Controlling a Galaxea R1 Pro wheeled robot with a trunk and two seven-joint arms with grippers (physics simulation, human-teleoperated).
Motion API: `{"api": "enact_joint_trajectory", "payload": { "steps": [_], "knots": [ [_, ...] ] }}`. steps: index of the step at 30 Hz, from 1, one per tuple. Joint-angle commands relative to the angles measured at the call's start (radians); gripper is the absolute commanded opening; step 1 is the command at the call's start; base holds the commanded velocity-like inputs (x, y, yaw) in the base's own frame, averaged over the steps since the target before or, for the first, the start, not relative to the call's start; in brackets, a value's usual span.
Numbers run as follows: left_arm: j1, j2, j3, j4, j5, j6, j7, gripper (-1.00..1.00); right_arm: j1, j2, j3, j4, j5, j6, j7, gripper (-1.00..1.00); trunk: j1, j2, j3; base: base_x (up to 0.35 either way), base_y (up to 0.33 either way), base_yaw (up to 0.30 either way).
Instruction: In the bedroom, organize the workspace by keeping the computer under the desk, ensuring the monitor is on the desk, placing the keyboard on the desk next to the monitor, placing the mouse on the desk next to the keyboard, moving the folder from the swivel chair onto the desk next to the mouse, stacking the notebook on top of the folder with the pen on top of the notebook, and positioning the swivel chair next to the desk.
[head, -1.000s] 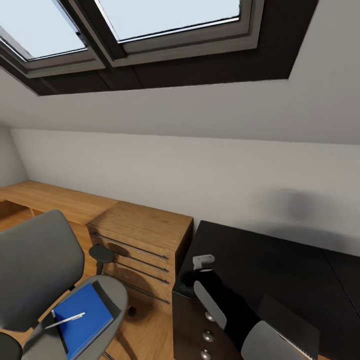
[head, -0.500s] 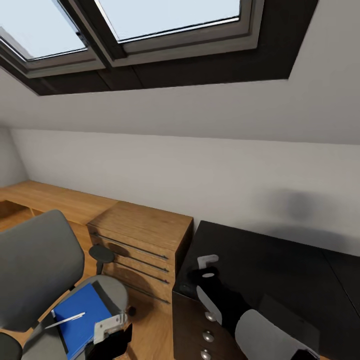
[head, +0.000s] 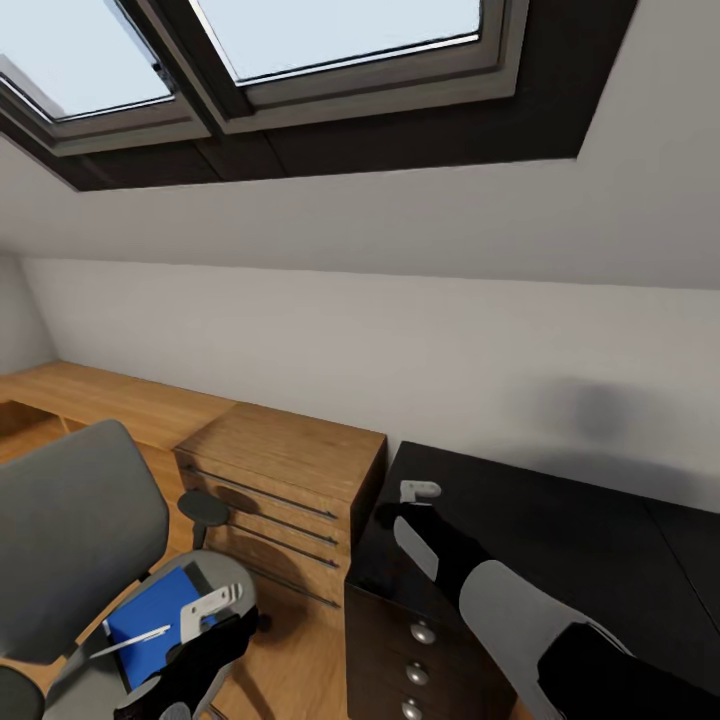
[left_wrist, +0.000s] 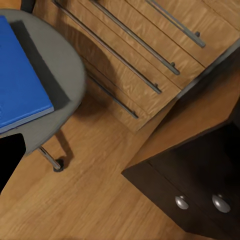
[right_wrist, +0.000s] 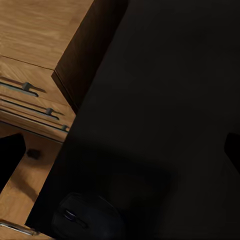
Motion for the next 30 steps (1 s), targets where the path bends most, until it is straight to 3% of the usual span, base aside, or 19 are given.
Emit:
{"api": "enact_joint_trajectory", "payload": {
  "steps": [1,4,10,14,19,30],
  "knots": [
    [-0.001,0.002,-0.001,-0.002,0.010,0.001,0.010,1.00,-0.002,0.000,0.006,0.003,-0.008,0.005,-0.007,1.00,0.000,-0.001,-0.001,0.091,0.038,0.000],
    [-0.001,0.001,-0.003,-0.001,0.008,0.001,0.010,1.00,-0.002,0.000,0.018,0.058,-0.006,0.009,-0.008,1.00,0.000,-0.001,-0.001,0.175,0.081,0.000],
    [-0.001,0.001,-0.003,-0.001,0.007,0.001,0.009,1.00,-0.003,0.000,0.037,0.076,-0.003,0.025,-0.010,1.00,0.000,-0.001,-0.001,0.047,0.023,0.000],
    [-0.001,0.001,0.015,-0.002,0.008,0.000,0.008,1.00,-0.003,0.000,0.037,0.115,-0.004,0.054,-0.008,1.00,0.000,-0.001,-0.001,0.005,0.003,0.000],
    [-0.001,0.001,0.045,-0.002,0.008,0.000,0.007,1.00,-0.003,0.000,0.038,0.129,-0.006,0.081,-0.005,1.00,0.000,-0.001,-0.001,0.001,0.000,0.000],
    [-0.001,0.000,0.050,-0.001,0.011,0.001,0.007,1.00,-0.003,0.000,0.039,0.131,-0.008,0.123,-0.002,1.00,0.000,-0.001,-0.001,0.000,0.014,0.000]
  ]
}}
